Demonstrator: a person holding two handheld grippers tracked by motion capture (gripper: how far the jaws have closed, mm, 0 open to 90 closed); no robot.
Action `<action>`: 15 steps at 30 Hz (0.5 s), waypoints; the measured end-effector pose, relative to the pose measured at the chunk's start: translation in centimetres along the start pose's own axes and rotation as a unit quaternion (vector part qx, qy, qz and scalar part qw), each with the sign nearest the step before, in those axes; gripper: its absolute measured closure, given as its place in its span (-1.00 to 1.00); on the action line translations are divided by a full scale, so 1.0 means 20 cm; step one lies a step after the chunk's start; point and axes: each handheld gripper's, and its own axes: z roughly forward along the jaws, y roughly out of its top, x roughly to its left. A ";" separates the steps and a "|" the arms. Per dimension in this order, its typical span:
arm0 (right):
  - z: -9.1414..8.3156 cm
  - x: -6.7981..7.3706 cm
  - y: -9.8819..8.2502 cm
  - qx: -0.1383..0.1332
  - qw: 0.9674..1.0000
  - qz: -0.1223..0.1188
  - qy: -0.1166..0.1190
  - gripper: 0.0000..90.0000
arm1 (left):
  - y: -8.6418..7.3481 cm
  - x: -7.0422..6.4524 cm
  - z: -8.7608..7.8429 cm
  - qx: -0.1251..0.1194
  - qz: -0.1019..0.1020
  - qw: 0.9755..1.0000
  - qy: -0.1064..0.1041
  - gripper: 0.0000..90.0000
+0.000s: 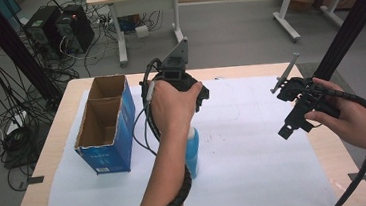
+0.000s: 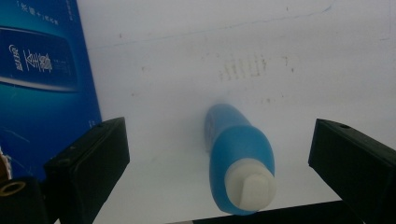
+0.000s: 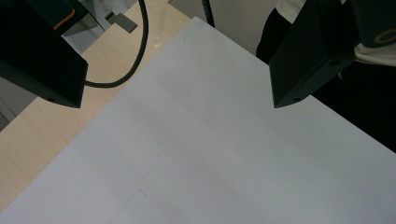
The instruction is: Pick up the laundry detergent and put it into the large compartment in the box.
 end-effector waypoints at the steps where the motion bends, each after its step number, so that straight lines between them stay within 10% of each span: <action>1: 0.00 0.00 0.00 0.000 1.000 0.000 0.000 -0.91 | 0.00 0.00 0.00 0.000 0.000 1.000 0.000 -0.88; 15: -0.05 0.06 -0.07 -0.006 1.000 -0.002 -0.006 -0.91 | -0.09 -0.06 -0.08 -0.005 0.004 1.000 0.007 -0.88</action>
